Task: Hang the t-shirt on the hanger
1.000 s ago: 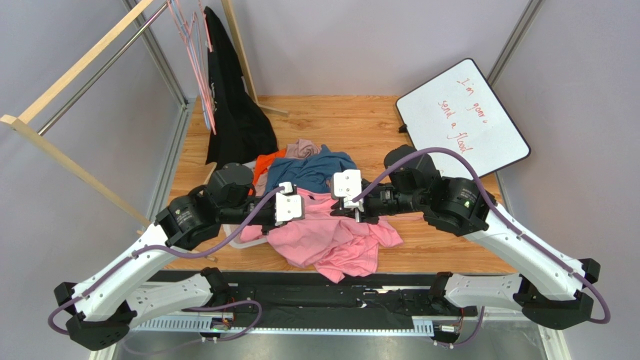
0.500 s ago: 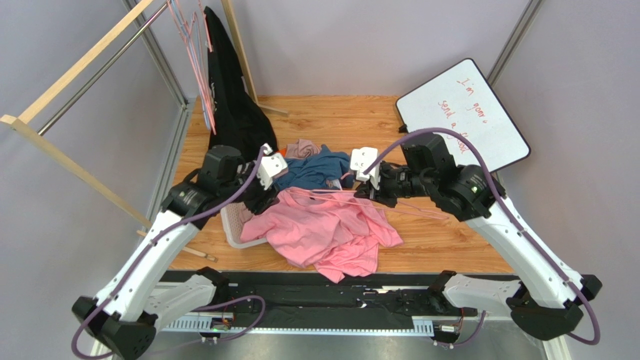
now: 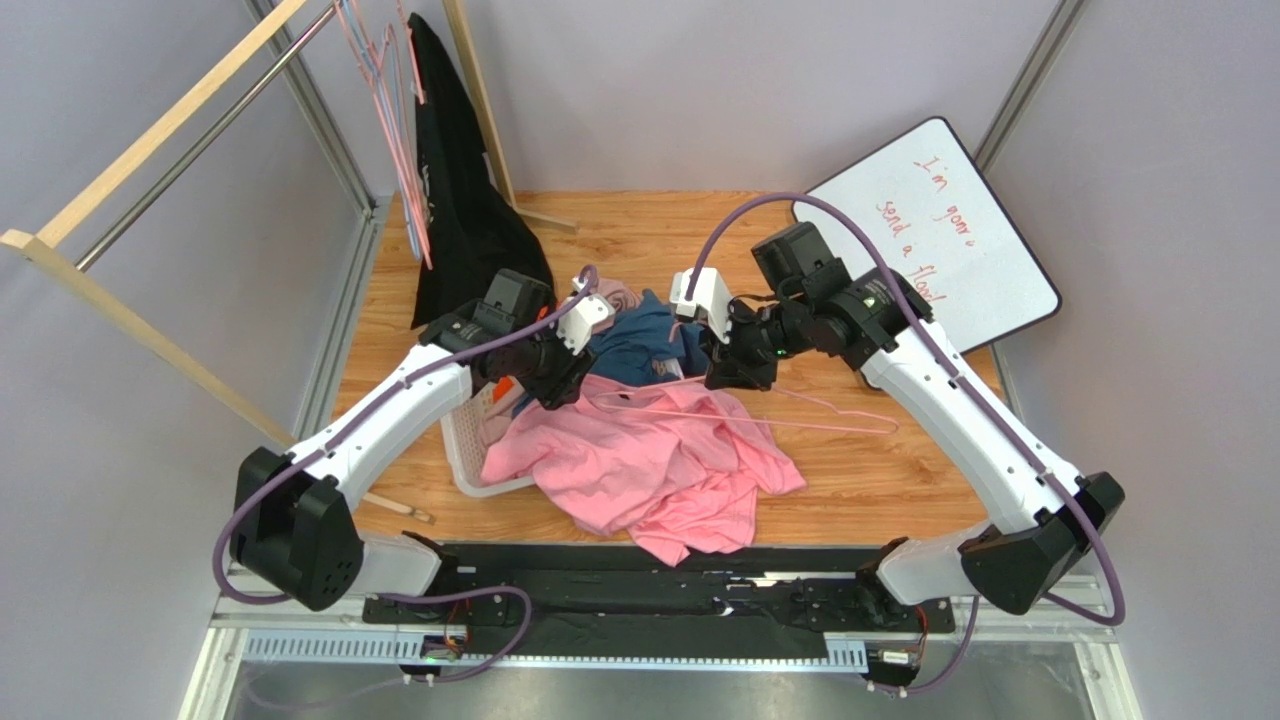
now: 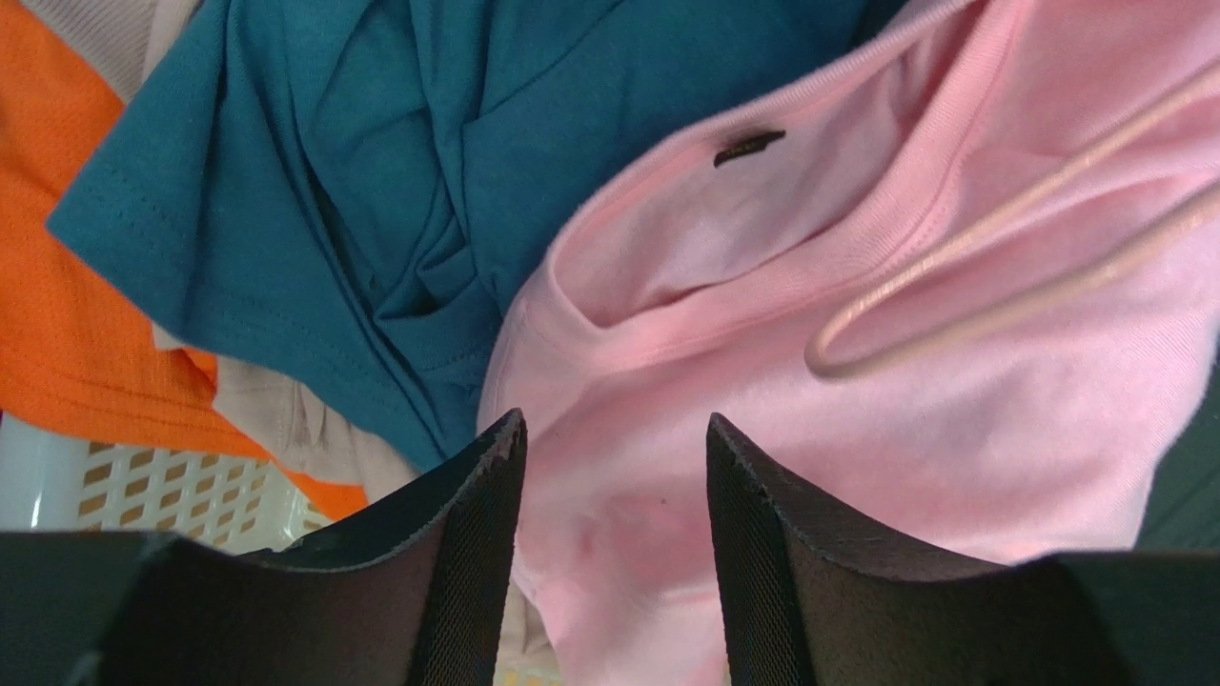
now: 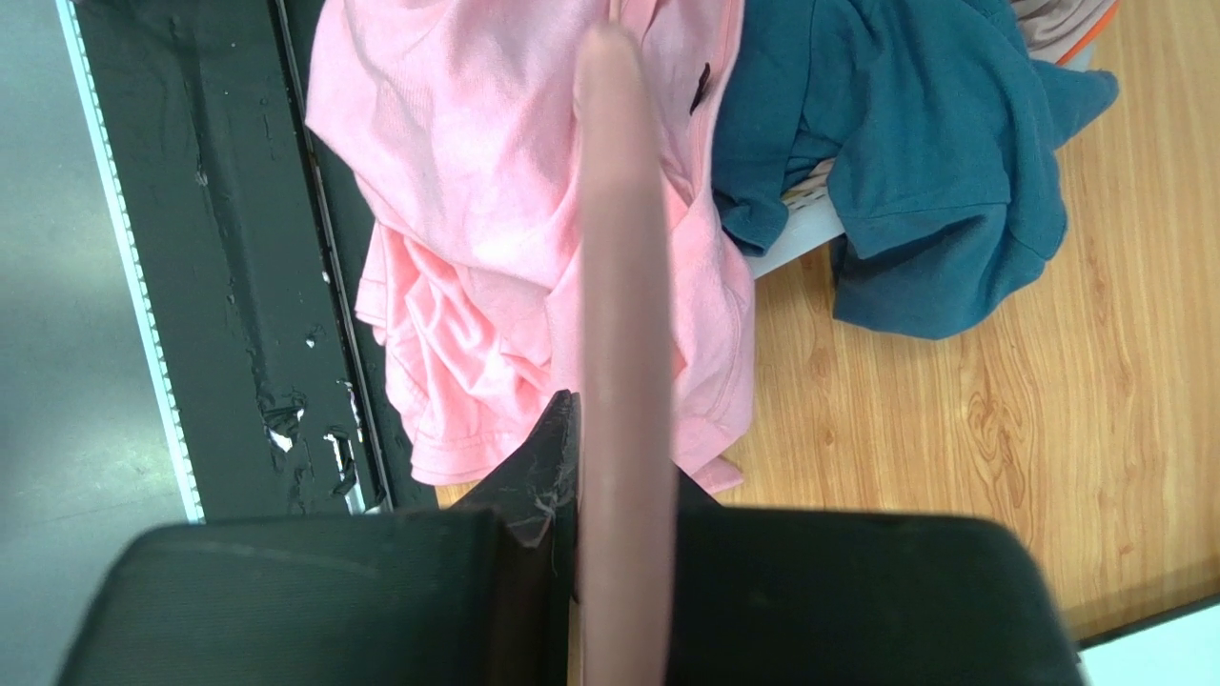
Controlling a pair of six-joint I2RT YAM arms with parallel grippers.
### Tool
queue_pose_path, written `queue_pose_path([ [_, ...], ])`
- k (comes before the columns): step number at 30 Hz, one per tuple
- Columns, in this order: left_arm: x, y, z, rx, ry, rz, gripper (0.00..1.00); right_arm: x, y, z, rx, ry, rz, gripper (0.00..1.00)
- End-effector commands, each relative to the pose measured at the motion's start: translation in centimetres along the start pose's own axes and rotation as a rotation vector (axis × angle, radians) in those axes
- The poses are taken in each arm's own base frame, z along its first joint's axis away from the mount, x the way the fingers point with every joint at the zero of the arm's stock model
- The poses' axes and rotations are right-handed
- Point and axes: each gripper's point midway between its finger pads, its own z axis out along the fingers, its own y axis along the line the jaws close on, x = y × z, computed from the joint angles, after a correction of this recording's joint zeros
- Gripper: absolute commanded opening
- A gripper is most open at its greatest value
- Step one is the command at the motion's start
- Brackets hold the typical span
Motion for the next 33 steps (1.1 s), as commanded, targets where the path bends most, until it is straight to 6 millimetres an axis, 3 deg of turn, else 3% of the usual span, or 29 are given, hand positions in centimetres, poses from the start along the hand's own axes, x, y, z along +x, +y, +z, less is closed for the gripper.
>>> queue_pose_path([
  [1, -2.9, 1.0, 0.6, -0.022, -0.086, 0.004, 0.55, -1.3, -0.7, 0.1, -0.019, -0.044, -0.01, 0.0],
  [8, -2.4, 2.4, 3.2, -0.045, -0.037, 0.019, 0.52, -1.2, -2.5, 2.1, -0.017, -0.03, 0.017, 0.0],
  [13, -2.2, 3.1, 3.7, -0.066, -0.029, 0.046, 0.24, -1.6, -3.8, 2.7, 0.001, -0.032, 0.019, 0.0],
  [15, -2.8, 2.9, 3.2, -0.062, -0.056, 0.064, 0.09, -1.6, -3.9, 2.8, 0.001, -0.031, 0.019, 0.0],
  [17, -3.7, 2.4, 2.0, -0.053, -0.1, 0.083, 0.01, -1.5, -4.1, 3.1, -0.001, -0.028, 0.021, 0.0],
  [23, -4.9, 0.9, -1.0, -0.03, -0.171, 0.16, 0.0, -2.2, -4.3, 3.4, -0.009, -0.054, 0.014, 0.0],
  [28, -4.2, 0.7, -1.7, -0.037, -0.154, 0.182, 0.0, -3.7, -4.1, 2.2, 0.003, -0.103, -0.02, 0.0],
  [33, -4.7, 0.3, -2.8, -0.031, -0.177, 0.205, 0.0, -3.5, -4.4, 1.1, 0.028, -0.116, -0.071, 0.0],
])
